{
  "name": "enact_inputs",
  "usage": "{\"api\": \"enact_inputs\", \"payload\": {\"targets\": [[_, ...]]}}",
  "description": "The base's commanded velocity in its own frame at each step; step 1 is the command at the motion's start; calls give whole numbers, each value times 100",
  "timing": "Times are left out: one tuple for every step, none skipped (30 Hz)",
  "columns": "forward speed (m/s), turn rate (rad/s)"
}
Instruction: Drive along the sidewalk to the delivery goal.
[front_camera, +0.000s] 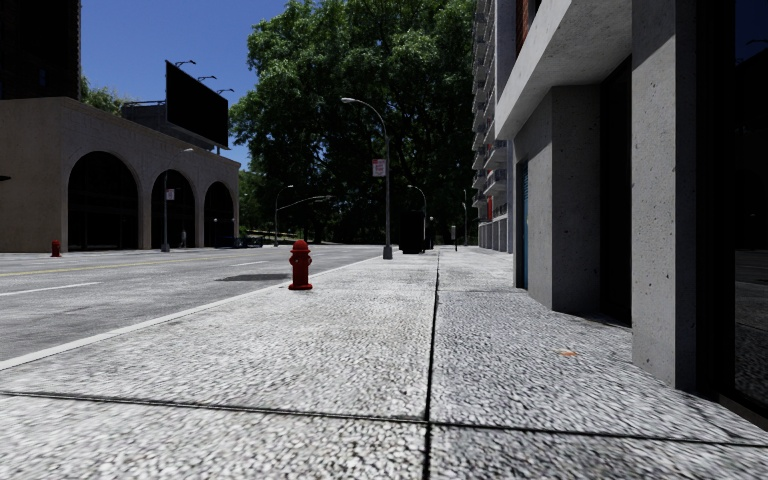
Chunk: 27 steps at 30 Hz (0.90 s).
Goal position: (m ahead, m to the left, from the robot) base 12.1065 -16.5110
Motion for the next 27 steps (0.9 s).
{"api": "enact_inputs", "payload": {"targets": [[0,0],[0,0],[0,0],[0,0],[0,0],[0,0],[0,0],[0,0],[0,0],[0,0],[0,0],[0,0],[0,0],[0,0],[0,0],[0,0],[0,0],[0,0],[0,0],[0,0],[0,0],[0,0],[0,0],[0,0],[0,0],[0,0],[0,0]]}}
